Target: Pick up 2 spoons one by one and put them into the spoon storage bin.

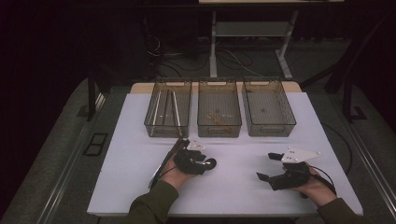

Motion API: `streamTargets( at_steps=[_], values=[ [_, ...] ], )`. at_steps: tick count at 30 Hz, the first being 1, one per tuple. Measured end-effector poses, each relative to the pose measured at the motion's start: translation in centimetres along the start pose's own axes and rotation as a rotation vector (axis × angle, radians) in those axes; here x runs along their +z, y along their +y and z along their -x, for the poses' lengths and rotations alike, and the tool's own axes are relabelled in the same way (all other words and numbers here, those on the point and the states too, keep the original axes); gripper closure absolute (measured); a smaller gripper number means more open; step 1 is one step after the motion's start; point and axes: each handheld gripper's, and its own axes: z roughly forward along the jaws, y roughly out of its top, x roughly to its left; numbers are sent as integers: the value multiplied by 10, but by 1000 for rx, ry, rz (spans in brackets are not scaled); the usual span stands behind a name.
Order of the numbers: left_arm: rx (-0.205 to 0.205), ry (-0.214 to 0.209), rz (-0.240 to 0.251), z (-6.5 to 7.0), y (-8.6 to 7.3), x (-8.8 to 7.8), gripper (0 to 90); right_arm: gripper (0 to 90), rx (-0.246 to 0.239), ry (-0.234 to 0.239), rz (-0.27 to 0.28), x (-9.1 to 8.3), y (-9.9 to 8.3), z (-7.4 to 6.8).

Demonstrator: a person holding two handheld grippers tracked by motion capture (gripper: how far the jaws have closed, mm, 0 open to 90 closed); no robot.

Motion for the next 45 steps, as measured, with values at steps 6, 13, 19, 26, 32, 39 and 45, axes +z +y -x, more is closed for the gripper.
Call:
streamTargets(
  at_steps=[6,13,19,26,32,39,45],
  values=[
    [38,4,-9,5,0,1,550,135,-1,1,-1,1,0,0],
    [62,-15,-20,9,1,1,610,135,-1,2,-4,1,0,-1],
    [72,-30,-32,11,2,1,678,135,-3,3,-5,2,0,-1],
    [83,-57,-39,12,2,1,788,135,-2,3,-5,2,0,-1],
    [84,-79,-40,11,2,1,834,135,-4,3,-6,2,0,-1],
    [68,-91,-39,10,2,1,847,135,-4,3,-6,2,0,-1],
    [54,-102,-38,7,3,1,849,135,-5,4,-4,1,1,-1]
  ],
)
